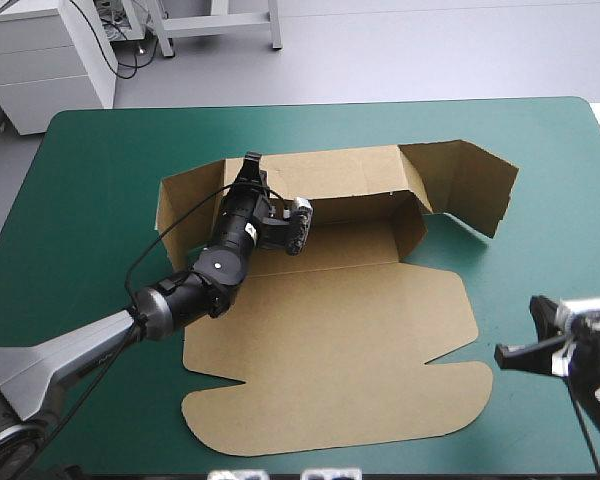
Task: Fold the box
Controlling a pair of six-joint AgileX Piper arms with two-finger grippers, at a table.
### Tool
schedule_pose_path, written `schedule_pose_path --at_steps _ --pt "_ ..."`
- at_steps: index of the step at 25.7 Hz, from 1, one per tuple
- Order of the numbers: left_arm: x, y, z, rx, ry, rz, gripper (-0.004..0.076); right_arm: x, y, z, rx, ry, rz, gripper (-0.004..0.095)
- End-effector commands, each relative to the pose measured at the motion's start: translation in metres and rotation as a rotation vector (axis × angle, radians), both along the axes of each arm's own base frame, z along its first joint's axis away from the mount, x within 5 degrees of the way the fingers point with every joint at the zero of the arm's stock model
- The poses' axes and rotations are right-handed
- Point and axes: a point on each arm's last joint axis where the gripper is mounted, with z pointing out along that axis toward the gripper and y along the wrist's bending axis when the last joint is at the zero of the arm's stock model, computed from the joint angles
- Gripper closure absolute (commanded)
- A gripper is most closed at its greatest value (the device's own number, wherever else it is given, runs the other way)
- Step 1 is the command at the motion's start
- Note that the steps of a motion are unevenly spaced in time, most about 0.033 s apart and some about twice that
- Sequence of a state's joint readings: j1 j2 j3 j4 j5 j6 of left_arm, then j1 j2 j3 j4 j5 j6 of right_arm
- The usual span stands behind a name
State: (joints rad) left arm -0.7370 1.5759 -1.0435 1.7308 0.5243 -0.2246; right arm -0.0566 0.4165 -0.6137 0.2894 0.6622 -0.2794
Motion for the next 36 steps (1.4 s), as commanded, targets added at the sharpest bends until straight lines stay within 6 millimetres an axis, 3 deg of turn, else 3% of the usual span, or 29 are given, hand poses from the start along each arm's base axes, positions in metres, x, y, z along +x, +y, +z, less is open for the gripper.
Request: schedule_pose_path --at_steps 1,3,4,5,7,13,18,27,31,36 --pt "-0.002 0.000 0.024 0.019 -0.099 -0.051 0.0731 0.045 0.001 0.051 0.025 -0.065 0.026 0.0925" --pt "-0.002 -0.001 0.024 0.017 -0.096 -0.052 0.0731 0.083 0.001 0.073 0.036 -0.012 0.052 0.0925" --pt "-0.002 0.000 0.023 0.012 -0.092 -0.049 0.0731 0.112 0.001 0.083 0.044 0.027 0.062 0.0925" --pt "-0.002 0.000 0.023 0.011 -0.091 -0.048 0.0731 0.127 0.000 0.084 0.050 0.047 0.064 0.0925" --pt "-0.003 -0.002 0.023 0.007 -0.085 -0.061 0.0731 0.176 -0.002 0.096 0.055 0.070 0.066 0.0915" --pt "-0.004 -0.004 0.022 -0.025 -0.065 -0.081 0.0731 0.243 0.004 0.096 0.075 0.178 0.124 0.0913" --pt "-0.004 -0.005 0.022 -0.034 -0.062 -0.085 0.0731 0.300 0.025 0.093 0.083 0.176 0.168 0.0911" --pt "-0.009 -0.011 0.021 -0.034 -0.059 -0.112 0.0731 0.349 0.030 0.073 0.071 0.201 0.137 0.0912" --pt "-0.010 -0.013 0.022 -0.030 -0.063 -0.119 0.0731 0.357 0.032 0.047 0.067 0.319 0.159 0.0912" --pt "-0.010 -0.012 0.022 -0.028 -0.068 -0.110 0.0731 0.350 0.033 0.039 0.045 0.427 0.192 0.0912"
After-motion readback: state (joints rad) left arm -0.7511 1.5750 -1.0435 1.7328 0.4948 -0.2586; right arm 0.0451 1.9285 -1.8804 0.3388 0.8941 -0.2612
